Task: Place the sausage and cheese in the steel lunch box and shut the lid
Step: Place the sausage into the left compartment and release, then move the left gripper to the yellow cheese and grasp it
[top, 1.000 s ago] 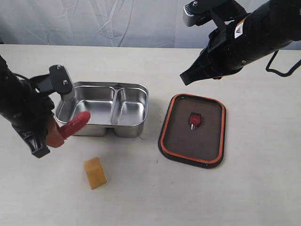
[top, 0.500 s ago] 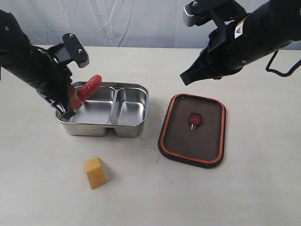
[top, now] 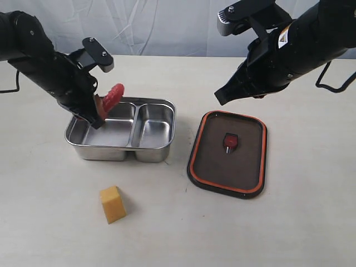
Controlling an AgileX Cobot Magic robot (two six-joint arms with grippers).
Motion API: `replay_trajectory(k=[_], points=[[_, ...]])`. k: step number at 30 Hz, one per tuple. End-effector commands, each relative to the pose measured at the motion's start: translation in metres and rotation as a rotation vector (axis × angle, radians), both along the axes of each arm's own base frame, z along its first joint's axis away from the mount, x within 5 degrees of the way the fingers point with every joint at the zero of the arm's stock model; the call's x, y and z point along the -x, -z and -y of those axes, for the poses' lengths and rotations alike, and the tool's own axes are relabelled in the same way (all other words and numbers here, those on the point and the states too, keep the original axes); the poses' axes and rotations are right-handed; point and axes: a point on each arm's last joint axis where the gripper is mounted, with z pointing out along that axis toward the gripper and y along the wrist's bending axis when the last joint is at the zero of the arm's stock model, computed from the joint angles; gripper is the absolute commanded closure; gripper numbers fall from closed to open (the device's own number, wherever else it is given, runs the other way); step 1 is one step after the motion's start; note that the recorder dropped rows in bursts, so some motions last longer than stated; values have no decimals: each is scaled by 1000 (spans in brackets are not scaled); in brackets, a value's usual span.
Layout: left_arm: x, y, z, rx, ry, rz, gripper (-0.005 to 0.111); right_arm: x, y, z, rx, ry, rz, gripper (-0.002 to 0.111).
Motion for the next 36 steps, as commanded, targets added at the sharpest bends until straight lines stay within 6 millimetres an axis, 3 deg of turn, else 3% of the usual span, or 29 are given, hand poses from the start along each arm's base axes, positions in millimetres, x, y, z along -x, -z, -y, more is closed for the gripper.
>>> replay_trajectory(k=[1, 7, 11, 19, 26, 36], points=[[-1, -4, 0, 9, -36, -17, 56, 1, -3, 2, -5, 5, 8, 106], [8, 0, -4, -55, -1, -109, 53, 0, -3, 2, -7, 5, 11, 106], [17, -13, -2, 18, -102, -181, 53, 0, -3, 2, -6, 5, 9, 106], [60, -34, 9, 159, -161, -604, 53, 1, -2, 3, 4, 4, -5, 106], [64, -33, 13, 223, -185, -646, 53, 1, -2, 3, 4, 4, 0, 106], [76, -15, 5, 139, -563, -806, 53, 1, -2, 3, 8, 3, -4, 106]])
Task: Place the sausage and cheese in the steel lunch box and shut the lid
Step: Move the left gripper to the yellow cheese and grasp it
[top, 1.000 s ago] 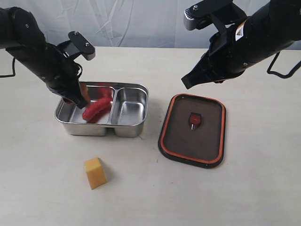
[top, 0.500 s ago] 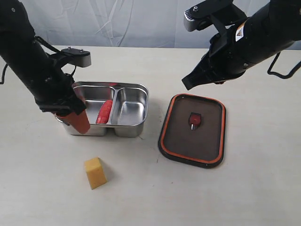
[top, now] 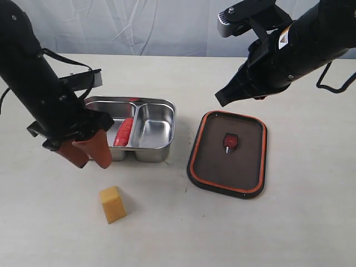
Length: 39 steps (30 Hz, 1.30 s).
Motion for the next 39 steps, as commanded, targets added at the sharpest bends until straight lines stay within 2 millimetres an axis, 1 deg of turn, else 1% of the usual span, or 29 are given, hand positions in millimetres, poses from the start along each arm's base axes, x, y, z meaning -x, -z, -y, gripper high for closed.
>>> replay_trajectory(k=[1, 5, 7, 9, 12, 14, 19, 24, 27, 30, 34, 39], points=[[12, 10, -1, -56, -94, -98, 53, 1, -3, 3, 0, 4, 7, 106], [28, 19, 11, -81, -95, -167, 53, 1, -3, 3, 0, 4, 7, 106], [33, 23, 18, -99, -118, -175, 53, 1, -3, 3, 0, 4, 7, 106], [31, 26, 23, -103, -180, -142, 53, 1, -3, 3, 0, 4, 7, 106], [26, 26, 31, -56, -251, -100, 53, 1, -3, 3, 1, 4, 5, 106], [26, 25, 34, -39, -260, -103, 53, 1, -3, 3, 2, 4, 4, 106], [33, 25, 32, -66, -216, -160, 53, 1, -3, 3, 2, 4, 4, 106], [34, 25, 29, -130, -311, -212, 53, 1, -3, 3, 1, 4, 5, 106], [32, 27, 28, -142, -346, -191, 56, 1, -3, 3, 2, 4, 4, 106], [27, 28, 28, -148, -401, -159, 56, 1, -2, 3, 7, 3, -3, 106], [26, 29, 28, -152, -402, -152, 56, 2, -2, 3, 6, 5, -8, 106], [26, 32, 23, -212, -417, -147, 56, 3, -3, 4, 5, 5, -12, 106]])
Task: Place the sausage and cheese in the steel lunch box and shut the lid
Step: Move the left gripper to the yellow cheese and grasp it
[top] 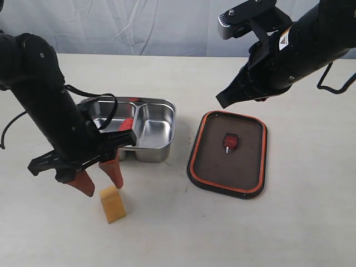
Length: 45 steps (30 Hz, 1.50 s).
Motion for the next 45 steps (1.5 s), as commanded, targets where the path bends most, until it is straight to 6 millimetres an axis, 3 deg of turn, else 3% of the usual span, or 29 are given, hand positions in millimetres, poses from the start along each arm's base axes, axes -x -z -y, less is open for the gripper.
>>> replay_trajectory(k=[1, 15, 22, 34, 45], points=[[0, 3, -3, -47, -19, -1, 56, 2, -4, 3, -7, 6, 2, 106], [6, 11, 13, -17, -101, 18, 56, 7, -6, 2, -43, 20, -40, 106], [10, 14, 0, -173, -108, -24, 56, 12, 9, 5, -31, 26, -76, 106], [5, 13, 9, -89, -204, -5, 56, 12, 10, 5, -34, 26, -72, 106], [8, 23, 19, -116, -154, 12, 56, 13, 11, 5, -31, 27, -81, 106]])
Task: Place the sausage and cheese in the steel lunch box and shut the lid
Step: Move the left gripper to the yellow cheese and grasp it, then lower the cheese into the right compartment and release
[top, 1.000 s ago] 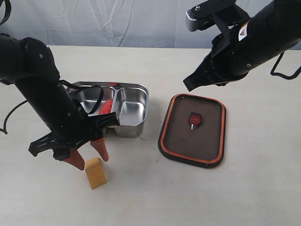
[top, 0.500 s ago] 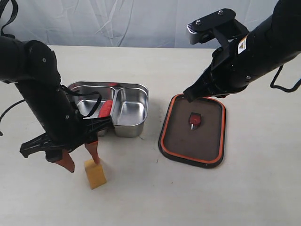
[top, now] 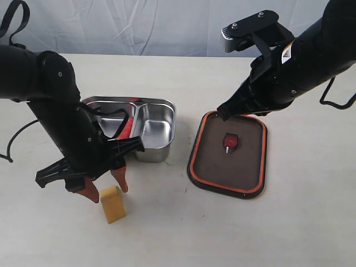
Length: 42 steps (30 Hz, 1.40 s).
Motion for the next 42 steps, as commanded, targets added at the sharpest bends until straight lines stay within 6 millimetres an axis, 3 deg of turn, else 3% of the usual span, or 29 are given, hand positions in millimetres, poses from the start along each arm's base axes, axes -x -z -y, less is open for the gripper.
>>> replay_trajectory(k=[1, 7, 18, 21, 24, 25, 33, 42], points=[[1, 10, 4, -17, 8, -14, 56, 1, -1, 2, -2, 4, 4, 106], [1, 23, 3, -52, 26, -59, 56, 1, -1, 2, -2, 5, 2, 106], [3, 23, 3, -49, 58, -74, 58, 1, -1, 2, -2, 5, 2, 106], [3, 23, 3, -49, 58, -74, 77, 1, -1, 2, -2, 5, 2, 106], [3, 23, 3, -51, 71, -69, 104, 1, -1, 2, -2, 5, 2, 106], [3, 23, 3, -46, 97, -62, 106, 1, -1, 2, -2, 5, 2, 106], [7, 20, 2, -21, 204, -72, 107, 1, -1, 2, -2, 5, 2, 106], [10, -18, 1, 44, 255, 82, 107, 3, 0, 3, 13, 3, -20, 106]])
